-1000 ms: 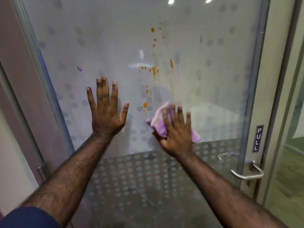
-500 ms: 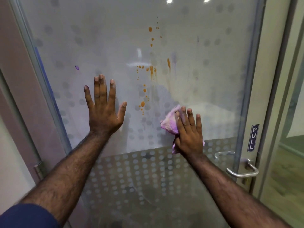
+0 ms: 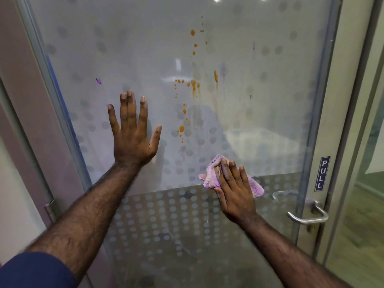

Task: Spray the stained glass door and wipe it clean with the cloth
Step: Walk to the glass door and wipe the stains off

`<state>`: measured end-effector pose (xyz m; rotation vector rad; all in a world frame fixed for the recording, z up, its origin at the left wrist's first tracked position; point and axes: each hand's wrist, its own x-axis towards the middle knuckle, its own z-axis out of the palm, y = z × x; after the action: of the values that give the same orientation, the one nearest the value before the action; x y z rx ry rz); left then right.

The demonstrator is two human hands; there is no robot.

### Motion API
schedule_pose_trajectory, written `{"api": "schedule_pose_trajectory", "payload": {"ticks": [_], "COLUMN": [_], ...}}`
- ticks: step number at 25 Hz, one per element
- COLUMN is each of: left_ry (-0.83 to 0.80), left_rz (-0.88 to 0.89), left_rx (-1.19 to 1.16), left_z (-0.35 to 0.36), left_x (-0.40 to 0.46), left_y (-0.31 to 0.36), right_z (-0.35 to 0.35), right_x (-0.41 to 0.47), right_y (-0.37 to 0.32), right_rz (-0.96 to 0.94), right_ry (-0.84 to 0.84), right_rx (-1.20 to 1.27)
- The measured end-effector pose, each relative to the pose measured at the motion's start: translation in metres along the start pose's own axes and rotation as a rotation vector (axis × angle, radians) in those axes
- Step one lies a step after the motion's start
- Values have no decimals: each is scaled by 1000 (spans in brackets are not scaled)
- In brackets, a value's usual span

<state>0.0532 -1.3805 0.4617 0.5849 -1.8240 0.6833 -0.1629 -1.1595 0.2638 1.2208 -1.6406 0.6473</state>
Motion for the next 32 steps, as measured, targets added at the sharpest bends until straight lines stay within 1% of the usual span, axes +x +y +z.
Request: {"api": "schedule_pose_trajectory", "payload": {"ticks": [3,7,9,12,14,17,19,20,23,24,26,29,31,32], "left_ry": [-6,-3,0,0,1,3,1,0,-2,-3,-9,-9,-7,-6], "left_rz": [-3,-2,-1,-7,-5,0,-2,-2,-1,-1,-4,-3,-1,1], "left_rx": [-3,-1,-1,-4,-8,-4,-2,-2,-10,-11,-7,-8,-10,-10], "left_z": [0,0,1,0,0,0,1,1,0,0,0,0,1,1], "left_x": [0,0,0,0,0,0,0,0,0,0,0,-1,-1,-1], "left_y": [0,0,-1,0,1,0,0,0,0,0,0,1,0,0], "right_z": [-10,-15,-15,-23,-33,-58,-77,-83,-87,-82,-65,-41,-32,-29], "right_x": [3,6,8,19,37,78,108,120,134,129,111,81,69,66], "right_y": [0,-1,-1,1,8,38,60,68,72,67,55,40,36,37], "right_rz": [34,177,238,284,278,197,165,185,352,376,301,169,122,110], "right_ry": [16,81,95,169,186,173,186,226,428,464,446,345,257,247], "right_rx": [-26,-18,79,260,384,431,414,387,253,203,109,2,-34,-49]}}
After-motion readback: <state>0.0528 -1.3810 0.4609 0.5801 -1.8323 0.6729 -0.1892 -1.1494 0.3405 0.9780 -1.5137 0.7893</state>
